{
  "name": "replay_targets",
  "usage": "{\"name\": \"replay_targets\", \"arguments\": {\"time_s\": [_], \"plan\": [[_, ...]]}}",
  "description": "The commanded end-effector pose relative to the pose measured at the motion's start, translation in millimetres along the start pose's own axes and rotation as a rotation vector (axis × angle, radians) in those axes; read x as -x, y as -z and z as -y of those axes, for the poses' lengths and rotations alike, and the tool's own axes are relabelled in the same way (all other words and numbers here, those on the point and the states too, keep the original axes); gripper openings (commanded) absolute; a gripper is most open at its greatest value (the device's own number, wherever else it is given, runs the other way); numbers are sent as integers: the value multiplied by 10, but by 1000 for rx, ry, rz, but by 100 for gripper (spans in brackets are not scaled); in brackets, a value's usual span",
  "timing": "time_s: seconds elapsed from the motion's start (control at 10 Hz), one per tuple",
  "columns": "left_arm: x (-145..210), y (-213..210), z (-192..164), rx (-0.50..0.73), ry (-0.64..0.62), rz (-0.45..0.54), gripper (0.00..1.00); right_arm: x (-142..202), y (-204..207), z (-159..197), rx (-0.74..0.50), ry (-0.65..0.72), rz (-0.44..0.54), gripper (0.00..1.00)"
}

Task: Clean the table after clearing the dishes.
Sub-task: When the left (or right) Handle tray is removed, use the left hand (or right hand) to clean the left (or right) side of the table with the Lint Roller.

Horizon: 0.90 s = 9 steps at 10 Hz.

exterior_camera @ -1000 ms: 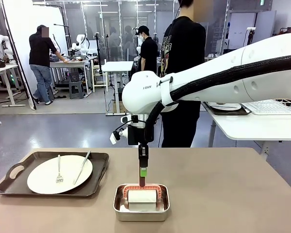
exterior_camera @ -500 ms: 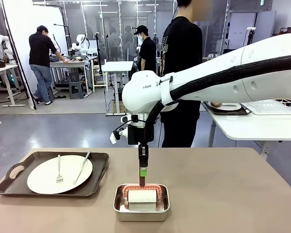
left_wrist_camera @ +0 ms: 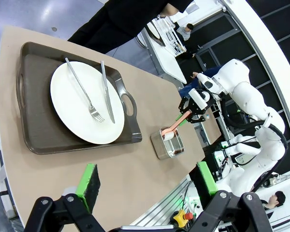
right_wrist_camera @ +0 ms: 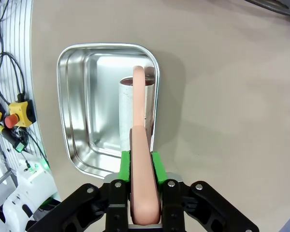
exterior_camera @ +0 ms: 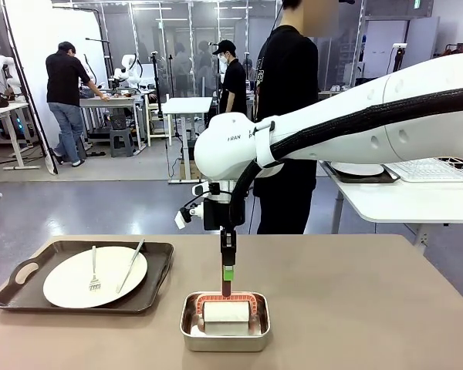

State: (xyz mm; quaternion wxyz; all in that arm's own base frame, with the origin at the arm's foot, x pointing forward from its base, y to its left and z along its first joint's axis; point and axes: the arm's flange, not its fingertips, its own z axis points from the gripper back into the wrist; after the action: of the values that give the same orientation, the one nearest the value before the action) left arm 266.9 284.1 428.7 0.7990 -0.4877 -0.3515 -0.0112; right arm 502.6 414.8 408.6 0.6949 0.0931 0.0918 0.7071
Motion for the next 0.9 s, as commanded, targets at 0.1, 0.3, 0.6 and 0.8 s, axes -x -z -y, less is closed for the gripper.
{"name": "replay_targets", "arguments": {"time_s": [0.1, 0.3, 0.6, 0.8], "plan": [[10, -21, 9, 11, -2, 8, 100, 227, -519, -201, 14, 133, 31, 21], [10, -21, 9, 11, -2, 8, 100, 398, -778, -239, 56, 210, 85, 21], [10, -21, 9, 11, -2, 8, 100, 846, -980, -174, 45, 474, 185, 21], [10, -21, 9, 11, -2, 8, 100, 1265, -830, -20, 27, 689, 280, 21]]}}
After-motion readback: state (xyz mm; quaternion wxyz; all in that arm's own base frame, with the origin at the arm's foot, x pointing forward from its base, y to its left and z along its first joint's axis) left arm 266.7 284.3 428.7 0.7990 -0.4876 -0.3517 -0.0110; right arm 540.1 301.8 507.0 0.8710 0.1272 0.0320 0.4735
